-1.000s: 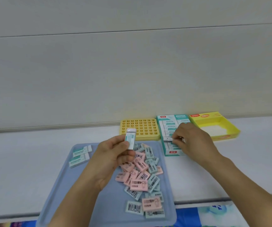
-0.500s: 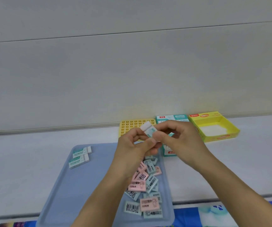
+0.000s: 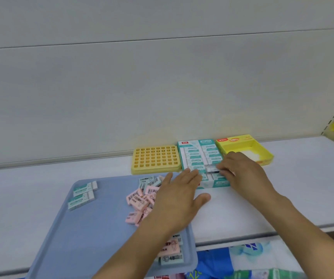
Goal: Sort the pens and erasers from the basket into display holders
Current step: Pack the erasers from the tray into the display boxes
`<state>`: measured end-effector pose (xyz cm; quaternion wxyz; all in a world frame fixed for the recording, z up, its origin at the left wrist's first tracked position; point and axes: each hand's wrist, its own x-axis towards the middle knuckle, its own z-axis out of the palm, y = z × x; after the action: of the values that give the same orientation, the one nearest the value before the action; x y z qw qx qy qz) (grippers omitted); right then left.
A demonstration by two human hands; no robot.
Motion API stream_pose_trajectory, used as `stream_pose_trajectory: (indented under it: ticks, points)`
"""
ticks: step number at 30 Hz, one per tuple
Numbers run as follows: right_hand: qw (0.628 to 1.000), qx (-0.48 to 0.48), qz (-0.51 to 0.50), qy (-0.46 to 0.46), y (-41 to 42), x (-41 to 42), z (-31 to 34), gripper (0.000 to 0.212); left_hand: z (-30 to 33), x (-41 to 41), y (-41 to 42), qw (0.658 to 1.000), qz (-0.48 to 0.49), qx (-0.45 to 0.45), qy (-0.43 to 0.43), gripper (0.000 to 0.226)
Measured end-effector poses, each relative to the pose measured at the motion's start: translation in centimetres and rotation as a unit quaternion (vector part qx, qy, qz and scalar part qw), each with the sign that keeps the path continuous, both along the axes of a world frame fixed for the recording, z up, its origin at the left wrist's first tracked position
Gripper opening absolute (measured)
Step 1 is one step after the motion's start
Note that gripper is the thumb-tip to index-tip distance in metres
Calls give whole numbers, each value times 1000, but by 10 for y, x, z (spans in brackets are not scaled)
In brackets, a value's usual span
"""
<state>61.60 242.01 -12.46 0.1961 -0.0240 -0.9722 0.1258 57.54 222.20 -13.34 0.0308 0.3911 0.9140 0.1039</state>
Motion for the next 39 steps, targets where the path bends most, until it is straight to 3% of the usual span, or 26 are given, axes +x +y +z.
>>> stream_pose_trajectory:
  ticks: [5,8,11,14,17,20,23,26,33,37,39]
  points:
    - [996,47,-21,-78,-1,1,3,30,6,1,-1,1000,-6,1,-2,61]
    - [991,85,-38,-97,-1,5,5,35,12,2,-15,992,2,128,5,53]
    - [996,44,-35,-63,-7,5,4,30,18,-14,-58,961,86,262,29,42]
    - [999,-25,-26,-23,-25,0,1,31,15,-42,-121,959,218,178,44,46]
    - [999,-49,15,15,-50,-7,0,29,5,-57,-173,954,296,20,-47,49]
    - [995,-76,63,34,-75,-13,2,24,4,-55,-187,958,276,35,-64,17]
    - [988,-90,117,47,-99,-17,7,21,11,-56,-188,954,295,23,-58,35]
    - [981,-93,164,49,-127,-20,12,21,17,-57,-192,938,328,27,-105,51]
    - [961,-15,269,-67,-199,-35,20,32,25,-50,-201,917,361,58,-161,43]
    - [959,-2,257,-119,-226,-42,20,36,22,-45,-203,905,365,95,-196,42]
    - [960,-17,244,-139,-232,-43,18,38,18,-43,-205,886,380,151,-217,30]
